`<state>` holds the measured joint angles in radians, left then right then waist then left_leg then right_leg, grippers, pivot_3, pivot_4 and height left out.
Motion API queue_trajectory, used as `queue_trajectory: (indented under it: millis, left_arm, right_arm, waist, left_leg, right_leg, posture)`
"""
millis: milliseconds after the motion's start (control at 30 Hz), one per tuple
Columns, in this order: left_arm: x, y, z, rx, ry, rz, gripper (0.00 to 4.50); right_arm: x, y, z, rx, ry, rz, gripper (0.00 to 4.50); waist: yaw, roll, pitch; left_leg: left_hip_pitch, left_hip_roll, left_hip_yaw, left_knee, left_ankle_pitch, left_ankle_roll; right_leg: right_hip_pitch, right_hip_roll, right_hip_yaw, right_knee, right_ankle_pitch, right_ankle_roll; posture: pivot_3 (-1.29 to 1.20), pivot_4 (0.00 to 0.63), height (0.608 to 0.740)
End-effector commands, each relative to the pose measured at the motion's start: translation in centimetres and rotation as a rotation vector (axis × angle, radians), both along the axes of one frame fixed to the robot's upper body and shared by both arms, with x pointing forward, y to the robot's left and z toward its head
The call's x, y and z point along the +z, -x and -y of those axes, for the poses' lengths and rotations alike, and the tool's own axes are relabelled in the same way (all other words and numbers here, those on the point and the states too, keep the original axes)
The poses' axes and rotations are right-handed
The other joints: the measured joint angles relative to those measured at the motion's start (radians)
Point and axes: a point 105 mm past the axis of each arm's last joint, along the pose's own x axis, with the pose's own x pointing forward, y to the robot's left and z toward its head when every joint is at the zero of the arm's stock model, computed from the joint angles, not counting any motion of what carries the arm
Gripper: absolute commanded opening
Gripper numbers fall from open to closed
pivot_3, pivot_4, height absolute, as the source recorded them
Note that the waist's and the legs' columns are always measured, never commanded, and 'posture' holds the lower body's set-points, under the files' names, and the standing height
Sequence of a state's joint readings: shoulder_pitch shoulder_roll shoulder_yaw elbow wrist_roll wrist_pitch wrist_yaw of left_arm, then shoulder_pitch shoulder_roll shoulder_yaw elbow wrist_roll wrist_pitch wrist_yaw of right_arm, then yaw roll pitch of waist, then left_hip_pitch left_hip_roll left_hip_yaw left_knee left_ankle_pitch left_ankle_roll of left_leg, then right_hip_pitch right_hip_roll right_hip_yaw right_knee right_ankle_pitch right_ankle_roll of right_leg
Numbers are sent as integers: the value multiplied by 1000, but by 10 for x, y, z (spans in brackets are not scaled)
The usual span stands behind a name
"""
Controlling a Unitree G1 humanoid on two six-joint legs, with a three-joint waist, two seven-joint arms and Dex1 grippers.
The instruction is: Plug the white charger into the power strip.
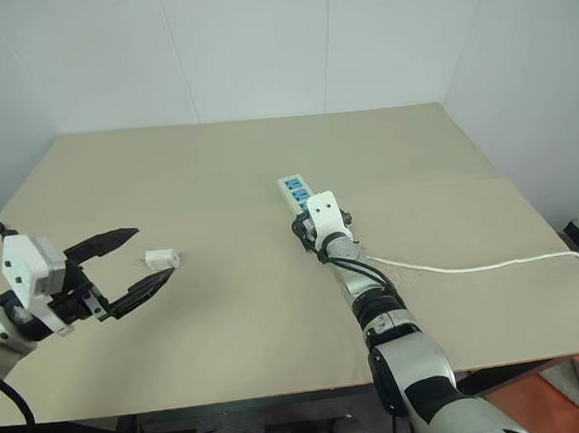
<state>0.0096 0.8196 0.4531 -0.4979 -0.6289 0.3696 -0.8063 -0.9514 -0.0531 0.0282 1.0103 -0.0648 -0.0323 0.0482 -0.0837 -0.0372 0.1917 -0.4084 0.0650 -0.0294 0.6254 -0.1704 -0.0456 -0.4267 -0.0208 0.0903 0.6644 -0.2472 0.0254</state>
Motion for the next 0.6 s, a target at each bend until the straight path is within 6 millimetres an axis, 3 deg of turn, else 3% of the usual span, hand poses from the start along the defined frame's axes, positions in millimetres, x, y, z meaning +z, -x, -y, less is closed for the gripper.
queue_trajectory:
  millis: [33,100,267,433,600]
  left_arm:
    - [11,6,2,-4,-9,52,4466]
    - [10,6,2,-1,-8,51,4466]
    - [11,4,3,4,-6,53,4500]
    - [9,6,1,14,-5,56,4500]
    - [7,8,1,13,-4,50,4500]
  right_arm:
    - [11,-2,-11,60,-29,18,4500]
    - [6,0,-19,103,-58,-20,4500]
    - [5,1,-27,144,-78,-24,3409]
    - [2,2,-22,159,-59,-18,3416]
    - [23,26,-24,481,-91,107,3416]
  waist:
    - [-4,0,0]
    - [-11,0,0]
    - [-22,0,0]
    - [-27,0,0]
    - [-25,0,0]
  left_leg:
    - [0,0,0,0,0,0]
    - [0,0,0,0,0,0]
    - [1,0,0,-1,0,0]
    - [1,0,0,-1,0,0]
    - [1,0,0,-1,0,0]
  right_leg:
    - [0,0,0,0,0,0]
    - [0,0,0,0,0,0]
    - [1,0,0,0,0,0]
    - [1,0,0,0,0,0]
    - [1,0,0,-1,0,1]
  posture:
    - [0,150,740]
    - [0,150,740]
    - [0,150,740]
    - [0,150,740]
    - [0,150,740]
